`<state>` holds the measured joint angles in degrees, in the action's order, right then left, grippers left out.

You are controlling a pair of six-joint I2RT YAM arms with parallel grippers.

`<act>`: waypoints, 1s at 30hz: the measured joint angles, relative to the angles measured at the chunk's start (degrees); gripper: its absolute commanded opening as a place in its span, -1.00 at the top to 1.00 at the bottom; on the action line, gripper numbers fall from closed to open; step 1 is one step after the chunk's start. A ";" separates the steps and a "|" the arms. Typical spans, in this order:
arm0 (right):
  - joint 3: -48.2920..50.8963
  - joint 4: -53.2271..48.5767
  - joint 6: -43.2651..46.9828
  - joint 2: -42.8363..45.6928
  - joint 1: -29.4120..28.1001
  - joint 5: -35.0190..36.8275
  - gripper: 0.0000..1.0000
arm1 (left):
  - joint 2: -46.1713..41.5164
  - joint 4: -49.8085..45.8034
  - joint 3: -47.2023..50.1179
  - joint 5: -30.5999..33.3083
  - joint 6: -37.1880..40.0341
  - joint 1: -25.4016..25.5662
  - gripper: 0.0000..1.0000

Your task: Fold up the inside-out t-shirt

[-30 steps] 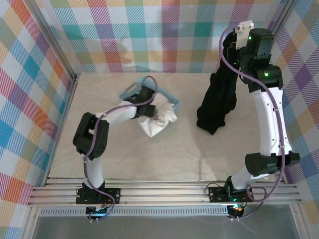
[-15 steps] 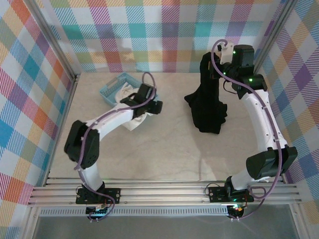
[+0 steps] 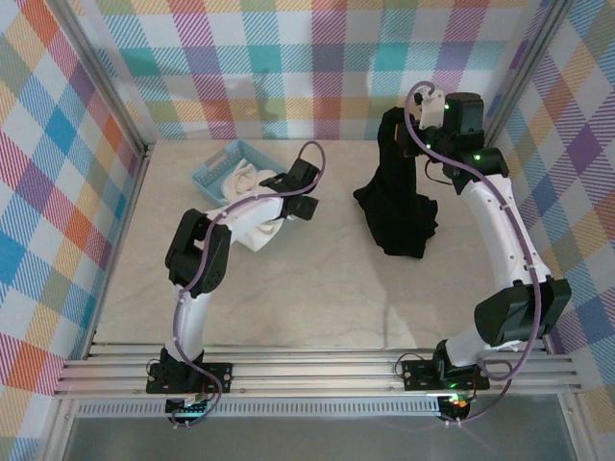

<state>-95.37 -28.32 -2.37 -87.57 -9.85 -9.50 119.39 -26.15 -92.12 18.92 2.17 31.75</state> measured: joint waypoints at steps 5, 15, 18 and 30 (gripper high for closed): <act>0.04 0.09 -0.02 -0.02 0.00 -0.04 1.00 | -8.44 -1.49 12.66 -0.90 -1.51 -5.29 -0.68; 0.61 2.19 -1.44 -1.99 -0.02 -2.21 1.00 | -21.55 -1.73 24.83 -8.02 -3.54 -23.71 -0.84; 2.01 2.45 -1.77 -2.08 -0.07 -2.67 1.00 | -21.86 -0.57 24.55 -11.91 -4.35 -28.28 -0.96; 3.58 3.06 -2.82 -2.43 -0.66 -3.26 1.00 | -21.14 5.16 19.39 -20.98 -13.22 -31.04 -0.93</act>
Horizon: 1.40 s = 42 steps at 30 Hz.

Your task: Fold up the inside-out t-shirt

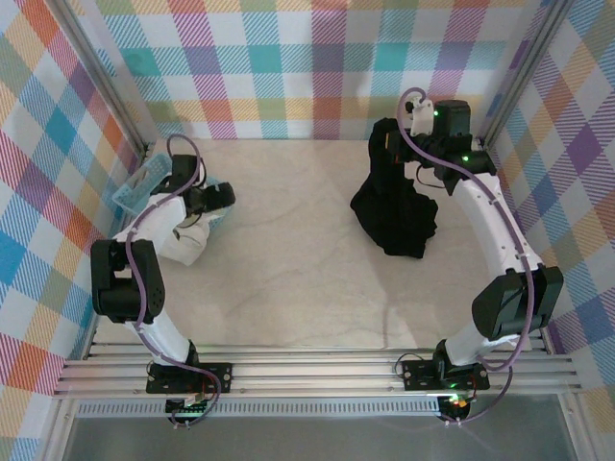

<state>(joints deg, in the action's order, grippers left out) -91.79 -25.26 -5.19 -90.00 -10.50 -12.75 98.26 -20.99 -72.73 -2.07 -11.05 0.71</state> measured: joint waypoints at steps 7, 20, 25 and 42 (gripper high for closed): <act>1.25 0.48 0.00 -0.31 -0.09 -0.44 1.00 | 11.45 1.97 -12.87 4.46 -4.70 -0.02 -0.81; 2.23 0.94 0.02 -0.33 -0.09 -0.42 1.00 | 32.54 -10.03 -38.91 10.75 -2.54 0.37 0.28; 2.23 1.27 -0.02 -0.50 -0.24 -0.85 1.00 | 32.50 -13.88 -39.36 14.27 4.02 0.66 0.49; 0.57 1.38 -0.24 -4.96 -3.96 -2.54 1.00 | 38.77 -17.73 -48.70 25.14 31.95 -3.54 0.45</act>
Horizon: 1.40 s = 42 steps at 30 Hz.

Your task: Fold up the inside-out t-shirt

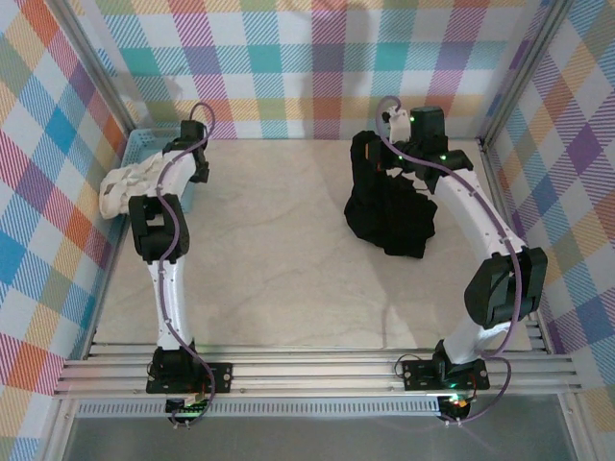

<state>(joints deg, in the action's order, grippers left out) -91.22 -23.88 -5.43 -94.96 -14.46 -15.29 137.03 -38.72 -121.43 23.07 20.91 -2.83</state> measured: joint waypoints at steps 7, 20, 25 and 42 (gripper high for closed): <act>-2.99 -0.70 -1.46 -0.63 -3.50 -1.31 1.00 | 0.31 -1.88 -3.96 -2.08 -2.05 -1.92 -0.28; -42.62 -13.38 -1.01 -1.88 -16.26 -4.85 1.00 | -44.96 16.09 33.07 -30.62 -29.94 -1.29 -0.42; -54.25 -17.92 2.05 -3.06 -13.55 -0.09 1.00 | -56.72 20.04 42.40 -32.48 -35.39 0.07 -0.46; -69.44 -42.05 7.08 -52.30 -2.82 24.17 -0.36 | -73.29 25.31 73.00 -33.09 -41.11 19.04 -0.58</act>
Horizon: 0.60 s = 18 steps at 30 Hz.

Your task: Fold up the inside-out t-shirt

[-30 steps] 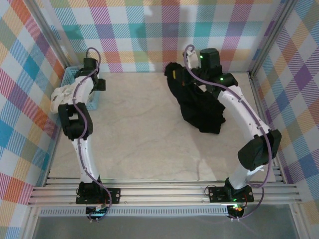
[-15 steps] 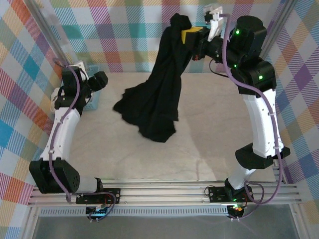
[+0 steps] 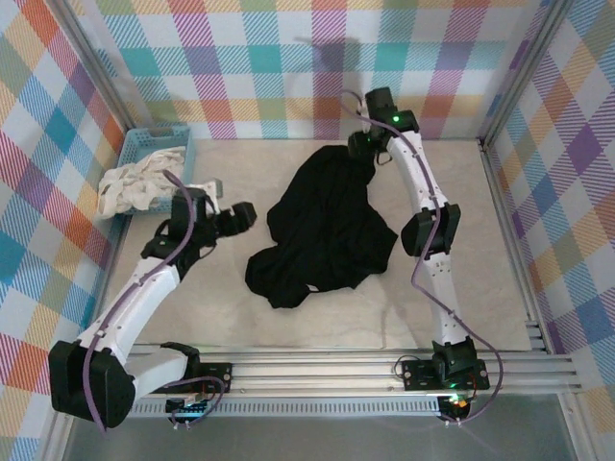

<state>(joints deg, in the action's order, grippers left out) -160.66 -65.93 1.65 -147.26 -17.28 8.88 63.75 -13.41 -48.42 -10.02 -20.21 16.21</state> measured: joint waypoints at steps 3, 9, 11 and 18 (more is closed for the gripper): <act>23.80 3.43 2.71 12.22 -3.28 3.21 -0.55 | 1.09 0.02 3.04 -0.48 1.36 5.22 -0.57; 62.93 13.35 2.34 43.17 -13.25 -3.93 -0.53 | 2.99 0.04 9.22 -1.27 3.34 14.29 -0.52; 70.82 16.37 0.50 50.60 -13.51 -6.19 -0.50 | 2.86 0.02 10.51 -0.94 4.35 18.32 -0.50; 96.54 21.81 -7.41 59.41 -12.04 -13.46 -0.29 | 3.89 -2.08 11.54 -0.42 5.20 25.44 -0.40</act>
<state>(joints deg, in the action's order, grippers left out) -64.12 -44.12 -5.76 -87.85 -29.32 -4.58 67.64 -15.49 -36.88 -10.44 -15.00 41.65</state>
